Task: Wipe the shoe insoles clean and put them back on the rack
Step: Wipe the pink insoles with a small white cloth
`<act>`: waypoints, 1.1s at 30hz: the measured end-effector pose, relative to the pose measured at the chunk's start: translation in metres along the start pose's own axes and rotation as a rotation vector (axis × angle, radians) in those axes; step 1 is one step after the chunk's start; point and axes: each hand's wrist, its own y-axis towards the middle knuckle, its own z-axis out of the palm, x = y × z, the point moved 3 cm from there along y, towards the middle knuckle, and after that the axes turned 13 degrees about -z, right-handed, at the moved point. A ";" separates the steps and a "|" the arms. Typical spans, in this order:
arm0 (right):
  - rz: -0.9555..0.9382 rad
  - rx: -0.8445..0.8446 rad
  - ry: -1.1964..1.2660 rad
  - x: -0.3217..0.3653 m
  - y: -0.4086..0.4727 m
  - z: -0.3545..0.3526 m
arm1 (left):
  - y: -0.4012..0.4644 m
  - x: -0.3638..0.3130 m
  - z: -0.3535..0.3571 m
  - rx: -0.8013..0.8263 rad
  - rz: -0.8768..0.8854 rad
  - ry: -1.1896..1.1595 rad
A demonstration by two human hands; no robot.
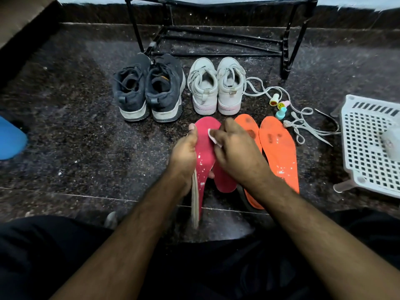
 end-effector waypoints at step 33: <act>-0.183 0.018 -0.064 0.000 0.006 0.000 | -0.004 -0.012 -0.001 0.070 0.077 -0.343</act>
